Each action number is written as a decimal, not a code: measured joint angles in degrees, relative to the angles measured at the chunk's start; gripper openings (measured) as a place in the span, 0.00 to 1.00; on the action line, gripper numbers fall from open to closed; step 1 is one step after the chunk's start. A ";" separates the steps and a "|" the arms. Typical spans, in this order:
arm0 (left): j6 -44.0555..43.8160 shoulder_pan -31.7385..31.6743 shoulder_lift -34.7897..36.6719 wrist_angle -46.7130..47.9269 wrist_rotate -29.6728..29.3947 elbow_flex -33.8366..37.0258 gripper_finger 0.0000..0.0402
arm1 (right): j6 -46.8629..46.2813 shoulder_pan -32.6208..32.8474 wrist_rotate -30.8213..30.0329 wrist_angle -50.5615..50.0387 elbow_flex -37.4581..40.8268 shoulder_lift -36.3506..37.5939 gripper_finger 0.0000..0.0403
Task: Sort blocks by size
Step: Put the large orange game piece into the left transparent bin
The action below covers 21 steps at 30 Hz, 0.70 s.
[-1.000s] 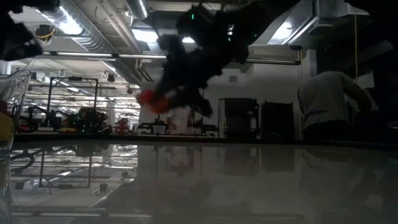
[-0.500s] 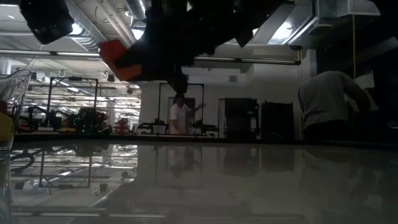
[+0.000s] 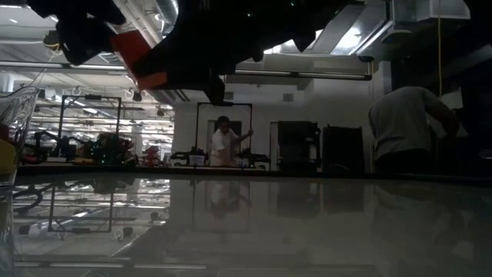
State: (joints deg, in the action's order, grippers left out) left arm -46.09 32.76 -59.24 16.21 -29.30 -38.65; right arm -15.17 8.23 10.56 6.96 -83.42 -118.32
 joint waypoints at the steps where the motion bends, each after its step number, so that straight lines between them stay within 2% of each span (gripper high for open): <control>1: 0.00 -0.42 -0.32 0.09 0.00 0.01 0.45 | 0.52 0.02 0.12 -0.02 0.00 0.00 0.26; 13: 0.06 -3.36 -3.44 -1.39 2.56 0.01 0.45 | 2.02 0.02 0.55 0.80 -0.02 0.09 0.25; 18: 4.37 -4.16 -4.31 -2.62 2.76 0.01 0.45 | 2.04 0.02 0.55 1.10 -0.04 0.09 0.25; 21: 4.73 -4.44 -4.35 -2.63 3.09 0.00 0.40 | 2.02 0.00 0.51 1.03 -0.04 0.09 0.25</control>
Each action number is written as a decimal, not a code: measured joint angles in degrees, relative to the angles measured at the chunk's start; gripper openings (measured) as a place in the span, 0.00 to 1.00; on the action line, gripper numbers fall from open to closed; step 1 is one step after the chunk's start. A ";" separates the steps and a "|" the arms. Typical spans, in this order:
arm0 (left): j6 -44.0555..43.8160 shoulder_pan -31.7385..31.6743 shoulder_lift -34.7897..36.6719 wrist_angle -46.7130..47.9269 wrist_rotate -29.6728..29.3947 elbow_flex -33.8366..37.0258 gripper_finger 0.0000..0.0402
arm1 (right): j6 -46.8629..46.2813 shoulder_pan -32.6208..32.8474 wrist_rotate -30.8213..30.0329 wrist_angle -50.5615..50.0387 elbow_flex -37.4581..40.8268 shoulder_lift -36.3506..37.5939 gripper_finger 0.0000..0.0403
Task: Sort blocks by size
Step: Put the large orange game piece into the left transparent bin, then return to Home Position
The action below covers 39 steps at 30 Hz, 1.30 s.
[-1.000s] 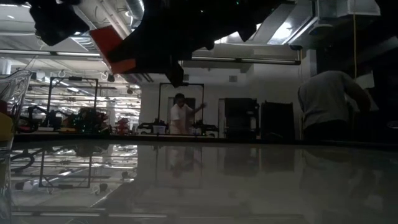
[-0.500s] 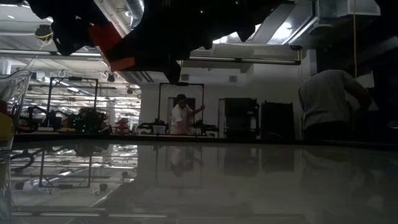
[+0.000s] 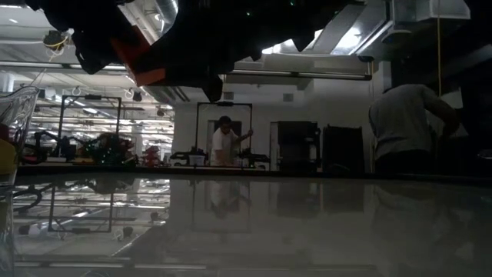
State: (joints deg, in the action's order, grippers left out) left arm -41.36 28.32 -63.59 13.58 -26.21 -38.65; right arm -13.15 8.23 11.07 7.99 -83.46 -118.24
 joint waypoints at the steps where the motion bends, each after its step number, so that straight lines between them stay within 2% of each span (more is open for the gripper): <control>1: 0.01 0.02 0.00 -0.03 0.12 0.00 0.37 | -0.02 -0.02 -0.04 0.00 0.00 0.00 0.25; 5: -0.18 0.02 0.00 0.07 1.46 -0.02 0.19 | -0.80 -0.02 -0.38 -0.15 0.00 0.00 0.25; 6: -0.16 0.02 0.00 0.11 1.72 -0.02 0.18 | -0.97 -0.02 -0.39 -0.17 0.00 0.00 0.25; 11: -0.50 0.02 0.58 0.26 3.31 -0.02 0.18 | -0.96 0.00 -0.06 -0.20 0.00 0.00 0.27; 18: -0.55 0.17 3.78 1.36 7.04 0.00 0.18 | -0.46 0.05 3.67 -3.02 -1.08 0.11 0.46; 21: -0.63 0.13 6.19 2.79 13.05 0.00 0.18 | -0.19 -0.12 5.04 -10.27 -4.18 0.52 0.53; 24: -1.60 0.60 9.00 5.53 26.25 0.00 0.18 | 0.39 -0.55 4.82 -20.51 -8.02 1.12 0.57; 27: -7.69 2.69 11.05 9.31 38.58 0.00 0.20 | 2.57 -0.74 2.31 -28.00 -10.41 2.17 0.59; 30: -18.04 5.71 12.35 14.04 44.86 0.00 0.24 | 4.58 -0.76 0.22 -33.69 -10.64 4.34 0.60; 34: -31.89 9.11 12.64 21.41 45.48 0.02 0.31 | 6.14 -0.70 -2.83 -38.87 -10.64 7.42 0.60; 39: -40.38 11.29 12.09 28.54 45.22 0.02 0.37 | 7.65 -0.70 -5.11 -41.79 -10.67 10.45 0.60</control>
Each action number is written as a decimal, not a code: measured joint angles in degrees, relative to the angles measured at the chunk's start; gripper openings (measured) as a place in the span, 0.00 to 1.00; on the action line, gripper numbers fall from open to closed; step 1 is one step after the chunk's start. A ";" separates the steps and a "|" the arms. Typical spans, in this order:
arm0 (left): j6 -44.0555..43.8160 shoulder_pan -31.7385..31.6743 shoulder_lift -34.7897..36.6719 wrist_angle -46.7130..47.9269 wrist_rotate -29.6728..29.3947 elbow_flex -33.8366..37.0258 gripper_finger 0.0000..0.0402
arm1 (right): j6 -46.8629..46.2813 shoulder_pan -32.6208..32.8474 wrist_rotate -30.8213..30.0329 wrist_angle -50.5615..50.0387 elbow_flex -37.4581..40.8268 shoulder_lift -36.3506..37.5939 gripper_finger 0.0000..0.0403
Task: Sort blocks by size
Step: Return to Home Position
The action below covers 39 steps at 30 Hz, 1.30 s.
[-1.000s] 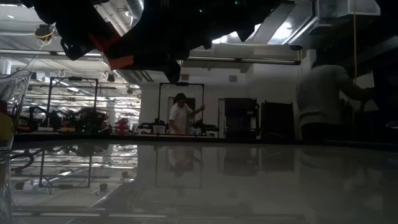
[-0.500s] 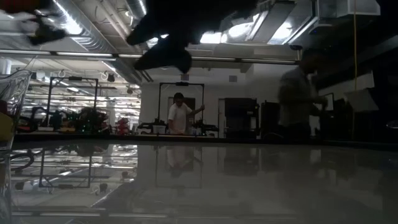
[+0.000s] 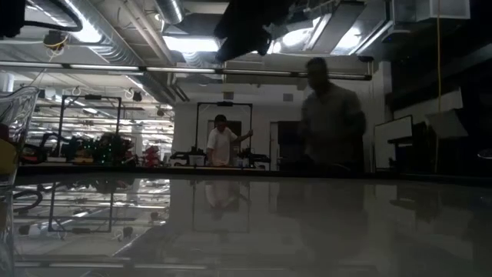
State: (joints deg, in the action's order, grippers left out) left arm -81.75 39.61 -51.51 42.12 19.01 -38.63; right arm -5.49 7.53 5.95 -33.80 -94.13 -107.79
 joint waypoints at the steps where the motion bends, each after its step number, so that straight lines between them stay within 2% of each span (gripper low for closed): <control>1: -0.79 0.22 0.02 0.28 -0.04 0.00 0.38 | 0.02 0.00 -0.35 -0.67 0.00 0.43 0.60; 4: 1.68 0.25 0.04 -0.12 -0.95 0.00 0.40 | 0.79 0.00 -0.52 -3.05 0.02 2.32 0.60; 5: 3.35 0.25 0.05 -1.48 -3.40 0.00 0.40 | 1.63 0.00 -0.54 -4.39 0.02 3.22 0.60; 9: 16.36 -0.08 2.57 -10.48 -18.65 0.02 0.40 | 5.07 -0.02 -1.20 -10.77 0.02 7.53 0.60; 14: 36.45 -2.47 10.99 -18.84 -32.20 0.00 0.40 | 7.60 -0.04 -6.55 -15.81 1.21 13.19 0.60; 17: 49.70 -4.18 16.63 -19.33 -41.08 -0.02 0.40 | 8.64 -0.13 -7.10 -14.56 7.93 18.69 0.60; 20: 59.07 -6.05 21.27 -19.08 -47.58 -0.02 0.40 | 7.73 -0.52 -7.47 -8.15 19.03 26.12 0.60; 25: 68.56 -9.15 26.18 -19.84 -48.99 0.76 0.40 | 2.40 -1.74 -8.06 8.62 40.17 41.07 0.60; 30: 75.99 -12.41 28.91 -26.35 -49.49 6.07 0.40 | -3.38 -3.40 -8.35 24.50 57.42 55.39 0.60; 34: 77.90 -14.01 31.37 -29.34 -49.51 9.64 0.40 | -4.83 -4.65 -8.82 29.96 65.81 65.26 0.60; 39: 80.32 -15.06 36.69 -30.78 -49.68 13.82 0.40 | -5.10 -4.94 -9.27 29.60 71.78 75.92 0.60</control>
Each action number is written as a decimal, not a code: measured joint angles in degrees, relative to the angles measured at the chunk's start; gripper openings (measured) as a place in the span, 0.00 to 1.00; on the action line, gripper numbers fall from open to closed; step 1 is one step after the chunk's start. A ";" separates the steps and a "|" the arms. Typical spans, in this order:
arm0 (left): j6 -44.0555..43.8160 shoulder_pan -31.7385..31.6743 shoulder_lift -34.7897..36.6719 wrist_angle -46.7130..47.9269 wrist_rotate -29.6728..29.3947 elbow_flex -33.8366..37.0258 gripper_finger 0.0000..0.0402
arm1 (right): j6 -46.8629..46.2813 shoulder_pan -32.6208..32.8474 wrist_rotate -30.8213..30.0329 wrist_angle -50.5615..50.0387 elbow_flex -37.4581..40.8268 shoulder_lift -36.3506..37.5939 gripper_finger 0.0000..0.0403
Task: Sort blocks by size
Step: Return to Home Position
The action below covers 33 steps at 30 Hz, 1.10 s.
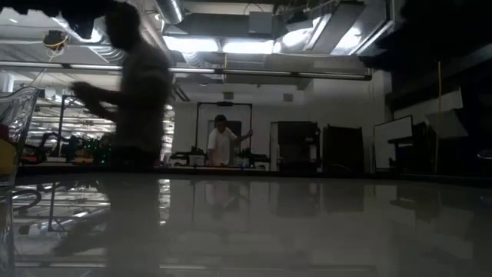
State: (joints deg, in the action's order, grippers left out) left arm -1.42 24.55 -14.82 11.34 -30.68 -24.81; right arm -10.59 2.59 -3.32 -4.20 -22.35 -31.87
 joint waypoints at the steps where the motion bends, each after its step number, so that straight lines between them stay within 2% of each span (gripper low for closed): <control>1: 0.09 -0.24 1.31 -0.79 0.00 1.05 0.40 | 0.00 0.00 -0.17 -0.23 0.89 2.24 0.60; 10: 0.53 -0.36 14.45 -1.23 -0.09 9.71 0.40 | -0.09 0.00 -0.28 -0.31 8.58 20.87 0.60; 14: 2.74 -0.41 14.57 -1.11 -1.77 11.87 0.40 | -0.09 0.00 -0.21 -2.18 11.15 27.28 0.60; 17: 2.88 -0.79 14.57 -2.93 -6.21 14.38 0.40 | -0.47 0.00 -0.17 -4.07 12.95 31.35 0.60; 26: -1.46 -1.74 14.57 -5.52 -6.70 19.48 0.40 | -3.51 0.00 1.52 -5.55 17.04 31.70 0.60; 33: 0.20 -1.74 14.54 -6.42 -3.04 21.35 0.40 | -3.98 0.00 4.15 -3.73 18.42 31.22 0.60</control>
State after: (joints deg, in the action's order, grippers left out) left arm -1.22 22.81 -0.28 4.92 -33.72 -3.46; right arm -14.57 2.59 0.83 -7.93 -3.92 -0.65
